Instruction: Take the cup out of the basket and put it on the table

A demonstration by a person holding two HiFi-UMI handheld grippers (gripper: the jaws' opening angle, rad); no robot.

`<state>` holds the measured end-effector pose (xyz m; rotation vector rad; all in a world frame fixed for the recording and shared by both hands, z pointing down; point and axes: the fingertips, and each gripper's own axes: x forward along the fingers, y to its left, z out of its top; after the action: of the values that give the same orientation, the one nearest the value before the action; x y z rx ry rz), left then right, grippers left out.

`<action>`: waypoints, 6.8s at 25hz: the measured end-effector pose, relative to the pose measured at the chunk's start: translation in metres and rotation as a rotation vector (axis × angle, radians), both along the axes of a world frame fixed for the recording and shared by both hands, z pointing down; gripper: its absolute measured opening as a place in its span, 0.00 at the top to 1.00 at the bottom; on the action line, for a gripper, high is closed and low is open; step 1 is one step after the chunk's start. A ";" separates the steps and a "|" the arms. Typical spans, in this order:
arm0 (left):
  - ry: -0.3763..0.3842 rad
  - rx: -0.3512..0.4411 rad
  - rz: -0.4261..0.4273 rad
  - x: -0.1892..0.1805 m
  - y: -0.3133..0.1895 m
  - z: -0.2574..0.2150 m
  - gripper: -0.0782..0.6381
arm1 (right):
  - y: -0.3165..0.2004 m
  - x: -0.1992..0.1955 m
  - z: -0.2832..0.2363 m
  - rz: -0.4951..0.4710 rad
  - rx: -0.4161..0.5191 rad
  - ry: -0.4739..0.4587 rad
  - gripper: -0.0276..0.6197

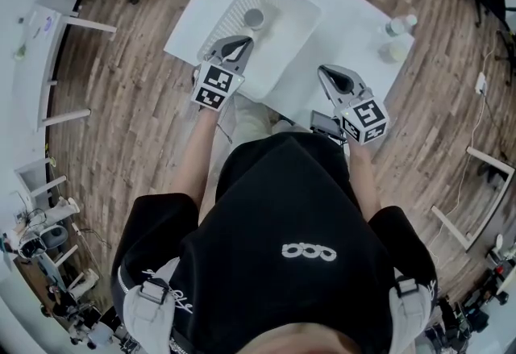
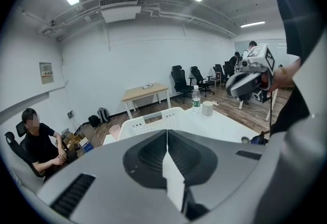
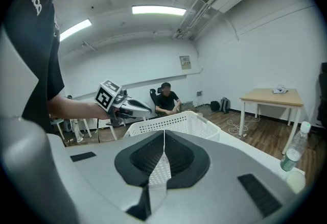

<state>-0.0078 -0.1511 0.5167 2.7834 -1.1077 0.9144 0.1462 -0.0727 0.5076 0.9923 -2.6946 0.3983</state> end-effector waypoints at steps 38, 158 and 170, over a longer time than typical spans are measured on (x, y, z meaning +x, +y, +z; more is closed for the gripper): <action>-0.533 -0.406 0.084 0.007 -0.113 0.237 0.85 | 0.002 0.015 0.047 0.068 -0.120 0.028 0.92; -0.600 -0.249 0.518 -0.251 -0.098 0.238 0.86 | -0.104 -0.269 -0.001 0.380 -0.048 0.063 0.92; -0.524 -0.188 0.454 -0.242 -0.093 0.191 0.85 | -0.098 -0.255 0.001 0.359 -0.047 0.044 0.92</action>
<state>-0.2501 -0.2442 0.7077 2.7470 -0.3561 1.7578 -0.1087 -0.1710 0.5086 1.4565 -2.4535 0.4954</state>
